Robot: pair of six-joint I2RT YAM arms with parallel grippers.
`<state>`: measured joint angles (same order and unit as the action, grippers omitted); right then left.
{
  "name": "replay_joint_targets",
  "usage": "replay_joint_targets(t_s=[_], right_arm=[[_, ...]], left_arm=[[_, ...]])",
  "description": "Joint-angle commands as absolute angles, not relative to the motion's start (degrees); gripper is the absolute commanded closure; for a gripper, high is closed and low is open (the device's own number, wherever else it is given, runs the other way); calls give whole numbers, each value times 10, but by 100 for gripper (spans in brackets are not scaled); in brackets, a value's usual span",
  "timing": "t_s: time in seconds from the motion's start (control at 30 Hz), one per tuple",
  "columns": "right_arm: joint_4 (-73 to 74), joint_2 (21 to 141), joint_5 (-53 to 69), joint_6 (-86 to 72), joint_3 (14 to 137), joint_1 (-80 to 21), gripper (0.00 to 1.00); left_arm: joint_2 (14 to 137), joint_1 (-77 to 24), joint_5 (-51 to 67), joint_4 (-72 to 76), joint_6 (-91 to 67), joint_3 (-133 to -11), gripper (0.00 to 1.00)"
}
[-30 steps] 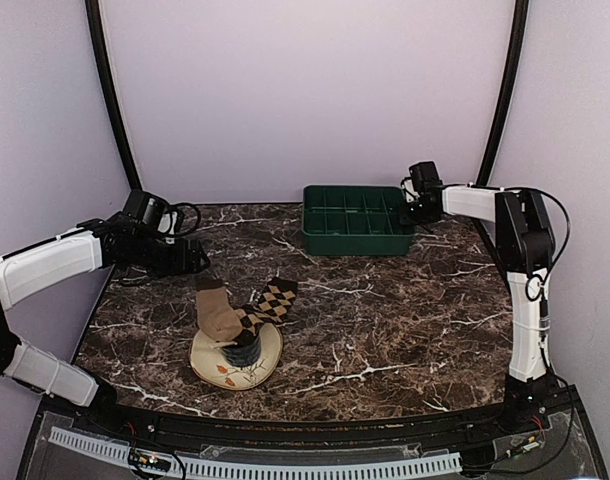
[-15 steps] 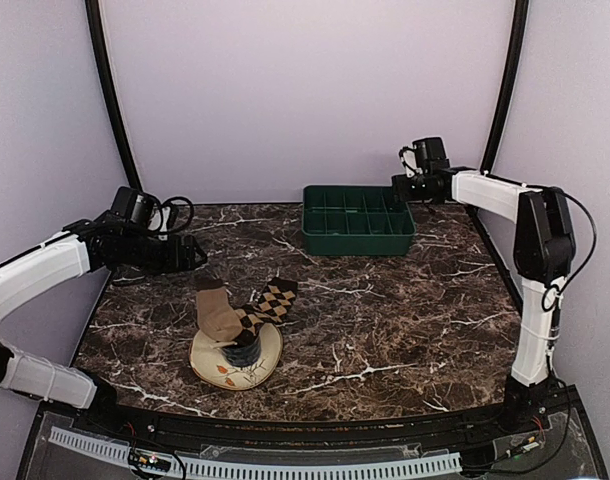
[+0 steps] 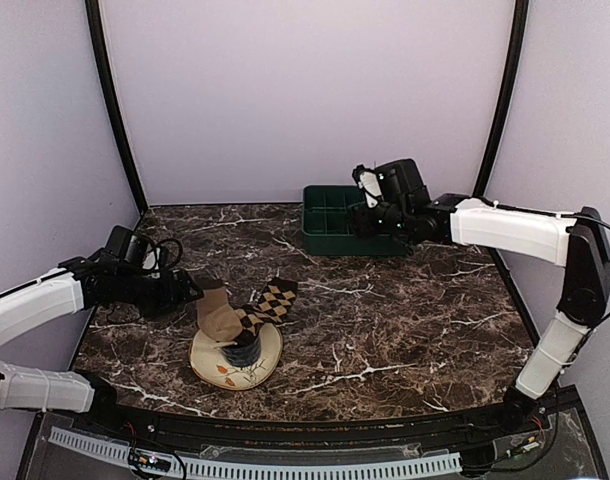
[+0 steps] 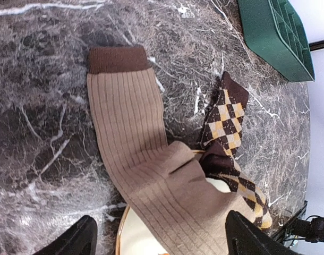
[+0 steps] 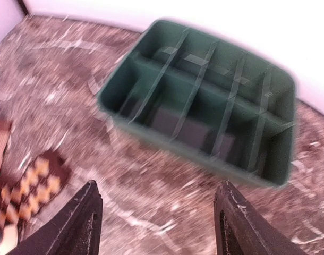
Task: Roll the socks
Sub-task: Move the storage box to the center of the board, then pick up the sock from the center of the board.
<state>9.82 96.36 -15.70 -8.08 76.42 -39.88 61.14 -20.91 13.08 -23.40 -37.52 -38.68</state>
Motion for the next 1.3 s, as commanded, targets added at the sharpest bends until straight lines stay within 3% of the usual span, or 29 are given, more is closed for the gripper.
replay_joint_targets(t_s=[0.0,0.33,0.87,1.27], right_arm=[[56,938,-142,-168,698,-462,34],[29,969,-155,-213,674,-561,34],[29,983,-156,-203,687,-576,34],[30,985,-160,-200,684,-576,34]], left_arm=[[576,-212,163,-197,-456,-346,14],[506,-212,160,-145,-612,-256,15],[467,-213,192,-69,-842,-186,17],[508,-213,229,3,-889,-178,30]])
